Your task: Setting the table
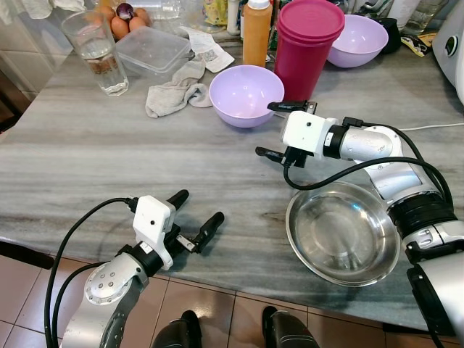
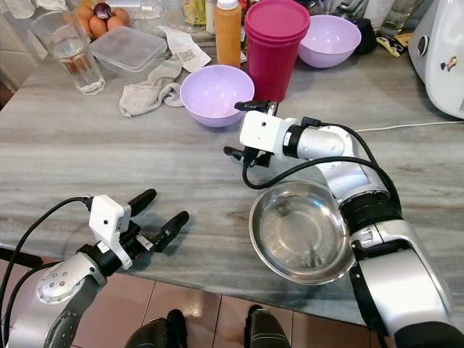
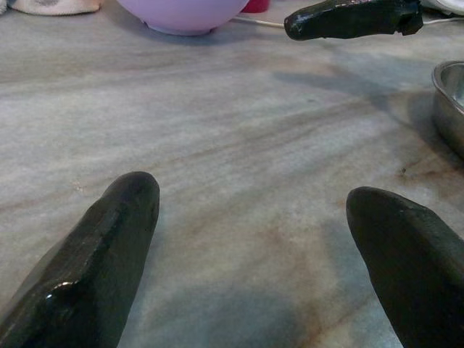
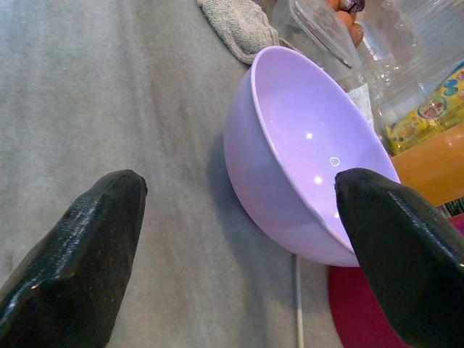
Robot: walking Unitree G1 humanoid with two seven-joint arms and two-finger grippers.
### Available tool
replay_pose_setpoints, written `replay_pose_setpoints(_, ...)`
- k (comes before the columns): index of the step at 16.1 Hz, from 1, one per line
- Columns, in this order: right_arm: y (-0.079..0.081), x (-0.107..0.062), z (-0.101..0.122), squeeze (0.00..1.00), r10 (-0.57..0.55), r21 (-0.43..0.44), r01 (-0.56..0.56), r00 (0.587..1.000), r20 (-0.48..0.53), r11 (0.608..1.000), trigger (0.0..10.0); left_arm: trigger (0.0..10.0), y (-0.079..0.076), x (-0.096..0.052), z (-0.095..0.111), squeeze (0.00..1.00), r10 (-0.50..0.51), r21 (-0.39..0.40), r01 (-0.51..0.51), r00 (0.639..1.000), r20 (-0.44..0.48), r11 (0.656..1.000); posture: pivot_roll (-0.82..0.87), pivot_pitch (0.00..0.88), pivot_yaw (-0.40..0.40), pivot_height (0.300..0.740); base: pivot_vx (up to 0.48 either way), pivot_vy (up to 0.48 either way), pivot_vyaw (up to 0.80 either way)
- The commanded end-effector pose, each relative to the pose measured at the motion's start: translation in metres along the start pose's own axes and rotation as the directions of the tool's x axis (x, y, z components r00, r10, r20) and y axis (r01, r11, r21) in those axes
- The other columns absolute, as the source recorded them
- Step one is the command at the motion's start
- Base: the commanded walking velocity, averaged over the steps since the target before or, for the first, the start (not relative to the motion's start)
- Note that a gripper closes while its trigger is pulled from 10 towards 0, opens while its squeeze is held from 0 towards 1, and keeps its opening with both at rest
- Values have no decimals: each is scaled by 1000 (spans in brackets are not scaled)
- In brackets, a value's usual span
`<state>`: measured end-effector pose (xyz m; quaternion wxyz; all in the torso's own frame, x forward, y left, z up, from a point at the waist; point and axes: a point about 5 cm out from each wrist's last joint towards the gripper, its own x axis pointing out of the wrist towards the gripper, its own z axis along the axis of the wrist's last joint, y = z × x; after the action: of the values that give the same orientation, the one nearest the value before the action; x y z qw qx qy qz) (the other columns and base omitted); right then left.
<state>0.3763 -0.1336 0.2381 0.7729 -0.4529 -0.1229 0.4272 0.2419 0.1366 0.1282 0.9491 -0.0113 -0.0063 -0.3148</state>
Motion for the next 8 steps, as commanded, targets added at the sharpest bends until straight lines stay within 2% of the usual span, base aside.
replay_pose_setpoints(1,0,0,0,0,9,-12,-10,1000,-4,1000,10000,10000,-1,-3,0,0,-1,-3,1,1000,-6,1000,-163,286,36,740,0,0,0)
replay_pose_setpoints(2,0,0,0,0,9,-12,-10,1000,-4,1000,10000,10000,-1,-3,0,0,-1,-3,1,1000,-6,1000,-163,286,36,740,0,0,0)
replay_pose_setpoints(4,-23,-4,-11,0,-165,-21,164,984,-66,986,10000,10000,1,0,-1,0,18,1,-18,1000,-15,1000,-148,270,45,740,0,0,0)
replay_pose_setpoints(5,-26,-6,-13,0,-211,28,213,976,-60,977,10000,10000,1,1,-1,0,22,3,-22,1000,-15,1000,-148,270,45,740,0,0,0)
replay_pose_setpoints(8,-17,-8,-17,0,-225,48,227,973,-49,973,10000,10000,1,4,-1,0,26,2,-26,1000,-12,1000,-154,259,48,740,0,0,0)
